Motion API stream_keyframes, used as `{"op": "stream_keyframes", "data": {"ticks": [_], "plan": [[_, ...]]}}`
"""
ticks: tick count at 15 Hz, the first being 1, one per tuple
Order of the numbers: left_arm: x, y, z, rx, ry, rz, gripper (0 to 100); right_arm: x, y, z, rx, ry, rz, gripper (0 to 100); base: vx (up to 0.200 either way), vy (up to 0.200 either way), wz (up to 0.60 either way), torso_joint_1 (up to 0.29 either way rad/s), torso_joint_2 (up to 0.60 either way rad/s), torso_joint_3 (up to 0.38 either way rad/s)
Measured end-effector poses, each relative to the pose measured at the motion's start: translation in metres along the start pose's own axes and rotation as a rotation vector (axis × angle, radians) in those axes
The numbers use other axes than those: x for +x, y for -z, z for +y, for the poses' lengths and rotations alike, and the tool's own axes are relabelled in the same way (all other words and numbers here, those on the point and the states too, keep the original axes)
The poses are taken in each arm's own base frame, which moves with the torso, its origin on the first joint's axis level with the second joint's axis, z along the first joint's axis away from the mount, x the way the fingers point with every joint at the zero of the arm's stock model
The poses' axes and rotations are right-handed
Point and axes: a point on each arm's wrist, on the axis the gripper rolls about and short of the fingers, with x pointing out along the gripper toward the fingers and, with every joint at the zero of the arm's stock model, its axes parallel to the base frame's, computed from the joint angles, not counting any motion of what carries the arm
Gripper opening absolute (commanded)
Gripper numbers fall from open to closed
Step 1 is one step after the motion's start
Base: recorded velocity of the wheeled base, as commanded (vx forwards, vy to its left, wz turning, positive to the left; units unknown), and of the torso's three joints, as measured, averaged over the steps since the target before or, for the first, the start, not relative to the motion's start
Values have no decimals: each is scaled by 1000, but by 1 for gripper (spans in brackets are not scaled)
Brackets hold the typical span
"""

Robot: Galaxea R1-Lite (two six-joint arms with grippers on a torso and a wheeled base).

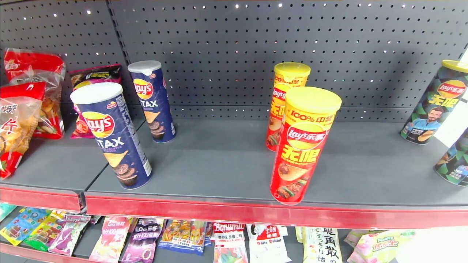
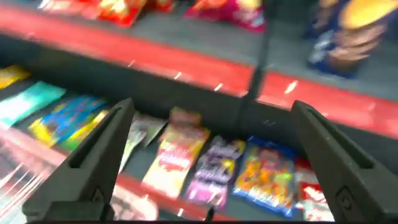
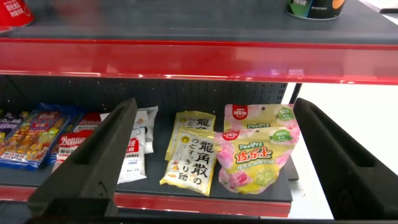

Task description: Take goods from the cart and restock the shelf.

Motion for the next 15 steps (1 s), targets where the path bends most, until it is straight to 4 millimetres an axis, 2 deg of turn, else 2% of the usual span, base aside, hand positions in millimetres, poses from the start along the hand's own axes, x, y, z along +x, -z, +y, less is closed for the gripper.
{"op": "stream_keyframes", "data": {"ticks": [3, 10, 12, 14, 15], "plan": [[0, 6, -4, 133, 207, 47, 100, 0, 0, 0, -1, 0, 0, 100, 0, 0, 0, 0, 0, 0], [0, 8, -4, 86, 186, 62, 100, 0, -3, 1, -16, -29, -14, 100, 0, 0, 0, 0, 0, 0], [0, 8, -4, 93, 188, 62, 100, -4, -27, 1, -18, -82, -70, 100, 0, 0, 0, 0, 0, 0], [0, 8, -4, 94, 188, 61, 100, -6, -72, 2, -17, -167, -129, 100, 0, 0, 0, 0, 0, 0], [0, 8, -4, 94, 189, 61, 100, -2, -88, 2, -24, -205, -122, 100, 0, 0, 0, 0, 0, 0]]}}
